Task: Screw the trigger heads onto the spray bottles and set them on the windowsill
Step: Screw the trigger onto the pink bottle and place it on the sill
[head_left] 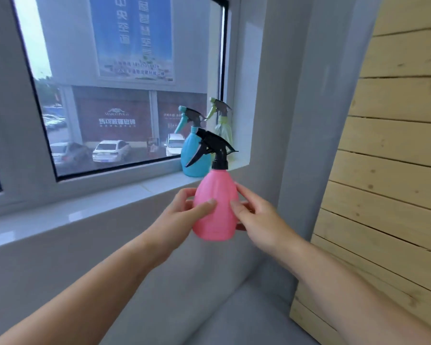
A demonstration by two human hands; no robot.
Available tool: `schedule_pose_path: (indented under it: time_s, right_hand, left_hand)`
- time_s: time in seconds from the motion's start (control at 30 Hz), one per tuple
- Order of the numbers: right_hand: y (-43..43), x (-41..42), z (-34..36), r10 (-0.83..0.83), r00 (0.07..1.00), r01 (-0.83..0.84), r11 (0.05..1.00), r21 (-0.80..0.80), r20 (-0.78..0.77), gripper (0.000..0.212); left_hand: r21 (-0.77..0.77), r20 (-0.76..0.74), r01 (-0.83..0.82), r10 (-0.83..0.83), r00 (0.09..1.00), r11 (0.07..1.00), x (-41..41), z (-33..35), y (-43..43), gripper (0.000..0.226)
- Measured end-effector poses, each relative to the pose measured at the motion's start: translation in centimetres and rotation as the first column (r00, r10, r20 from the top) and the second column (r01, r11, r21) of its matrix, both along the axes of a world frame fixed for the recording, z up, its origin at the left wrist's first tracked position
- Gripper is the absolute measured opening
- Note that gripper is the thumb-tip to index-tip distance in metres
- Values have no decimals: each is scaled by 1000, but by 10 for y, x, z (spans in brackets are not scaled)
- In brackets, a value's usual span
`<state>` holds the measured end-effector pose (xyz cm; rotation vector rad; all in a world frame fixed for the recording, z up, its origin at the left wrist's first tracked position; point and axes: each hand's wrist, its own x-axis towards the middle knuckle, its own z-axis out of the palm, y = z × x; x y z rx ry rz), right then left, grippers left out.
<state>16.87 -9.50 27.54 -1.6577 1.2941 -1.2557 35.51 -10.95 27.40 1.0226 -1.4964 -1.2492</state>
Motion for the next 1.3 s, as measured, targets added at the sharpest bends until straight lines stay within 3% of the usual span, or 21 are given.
schedule_pose_path:
  time_s: [0.2,0.37,0.67,0.87,1.07,1.3]
  right_hand:
    - [-62,62,42,26,1000,-27,996,-86,-7,46]
    - [-99,97,60,45,998,-51,993,-106,-53,46]
    - [-128,128,50,48,996,-54,994,-90,-69,46]
    - [-137,128,41,24,998,-30,994,-102,-56,49]
    - [-137,129,39,30,996,-39,993,-113,-83,53]
    - [-130,126,37,33,996,-41,994,-98,-85,62]
  left_hand:
    - [-86,121,-97,107,987,992,60,52,-48,51]
    - [-95,183,-194,209,961,976,89,66,-77,53]
    - [-73,112,-304,310,944,950,105,49,-110,56]
    - [-132,150,-320,338,929,938,96,43,-115,68]
    - [-185,193,-332,365,911,925,93,43,-114,66]
    - [-150,199,-349,374,906,925,91,42,-105,83]
